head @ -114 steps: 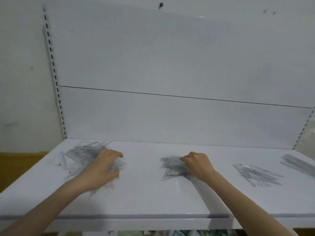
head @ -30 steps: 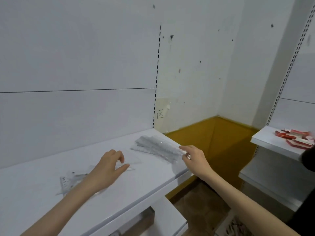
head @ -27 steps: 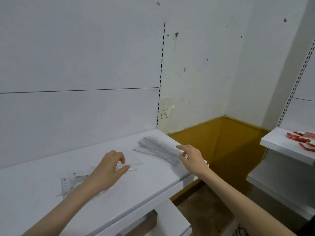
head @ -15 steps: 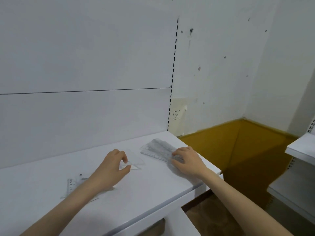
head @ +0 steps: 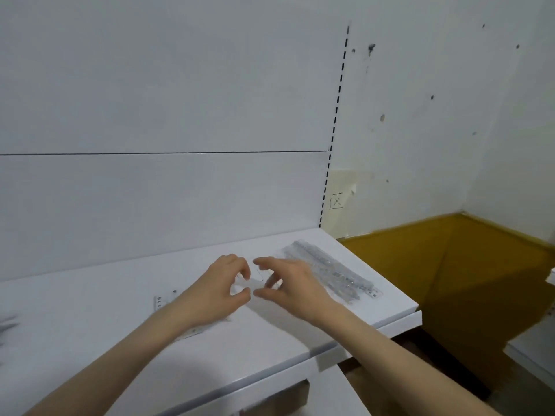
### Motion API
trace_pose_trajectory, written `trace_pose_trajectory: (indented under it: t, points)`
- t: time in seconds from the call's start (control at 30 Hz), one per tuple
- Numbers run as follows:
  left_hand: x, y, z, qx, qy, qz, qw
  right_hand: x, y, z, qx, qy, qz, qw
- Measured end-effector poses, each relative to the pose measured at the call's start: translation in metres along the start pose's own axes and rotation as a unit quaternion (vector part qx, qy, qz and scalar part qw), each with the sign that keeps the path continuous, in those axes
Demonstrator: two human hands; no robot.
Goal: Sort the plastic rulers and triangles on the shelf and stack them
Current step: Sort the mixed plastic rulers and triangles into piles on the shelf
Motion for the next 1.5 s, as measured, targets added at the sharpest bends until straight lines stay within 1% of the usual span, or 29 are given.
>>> trace_pose_trajectory:
  t: [0.1,0.2,0.27,0.37,0.43,0.53,0.67,0.77,0.87,1.1,1.2,1.27,1.33,1.4,1.5]
  points:
    - [-0.025,0.019,-0.009,-0.024,0.055,0.030,0.998,0.011,-0.013,-0.017,0.048,-0.014,-0.001,0.999]
    - [-0.056,0.041,-0.021,-0.025,0.095,0.057,0.994,0.021,-0.033,-0.038,0.086,-0.002,-0.012,0.996]
    - [-0.082,0.056,-0.036,-0.010,0.119,0.067,0.991,0.028,-0.048,-0.055,0.107,0.010,-0.025,0.994]
    - [-0.131,0.080,-0.059,0.040,0.166,0.074,0.983,0.037,-0.071,-0.085,0.133,0.029,-0.048,0.990]
    - [-0.166,0.098,-0.069,0.062,0.201,0.079,0.974,0.043,-0.088,-0.106,0.134,0.046,-0.063,0.988]
    - [-0.215,0.126,-0.073,0.073,0.252,0.096,0.960,0.052,-0.115,-0.135,0.112,0.083,-0.081,0.987]
    - [-0.277,0.159,-0.079,0.114,0.284,0.158,0.939,0.066,-0.149,-0.174,0.061,0.133,-0.090,0.985]
    - [-0.319,0.177,-0.085,0.147,0.318,0.167,0.922,0.074,-0.174,-0.207,-0.010,0.159,-0.099,0.982]
    - [-0.356,0.191,-0.089,0.156,0.342,0.174,0.910,0.081,-0.199,-0.239,-0.039,0.176,-0.106,0.978]
    - [-0.421,0.224,-0.101,0.166,0.383,0.207,0.885,0.108,-0.246,-0.304,-0.074,0.176,-0.119,0.974]
    - [-0.444,0.244,-0.111,0.169,0.392,0.213,0.879,0.119,-0.254,-0.311,-0.093,0.177,-0.151,0.968]
    - [-0.452,0.256,-0.120,0.168,0.392,0.224,0.876,0.118,-0.257,-0.310,-0.108,0.193,-0.169,0.960]
    - [-0.455,0.265,-0.128,0.166,0.384,0.231,0.878,0.112,-0.258,-0.309,-0.138,0.216,-0.161,0.953]
    - [-0.459,0.269,-0.138,0.153,0.366,0.226,0.890,0.108,-0.256,-0.312,-0.154,0.224,-0.128,0.954]
    - [-0.468,0.273,-0.153,0.135,0.328,0.202,0.913,0.103,-0.253,-0.323,-0.143,0.202,-0.086,0.965]
Point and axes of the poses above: each hand's wrist, its own x-axis towards the middle knuckle, its own y-axis out of the back of the hand, z = x × y, the point moved 3 cm from there along x, towards the middle knuckle, and after that the axes turned 8 degrees about -y, right-handed, at the moved point
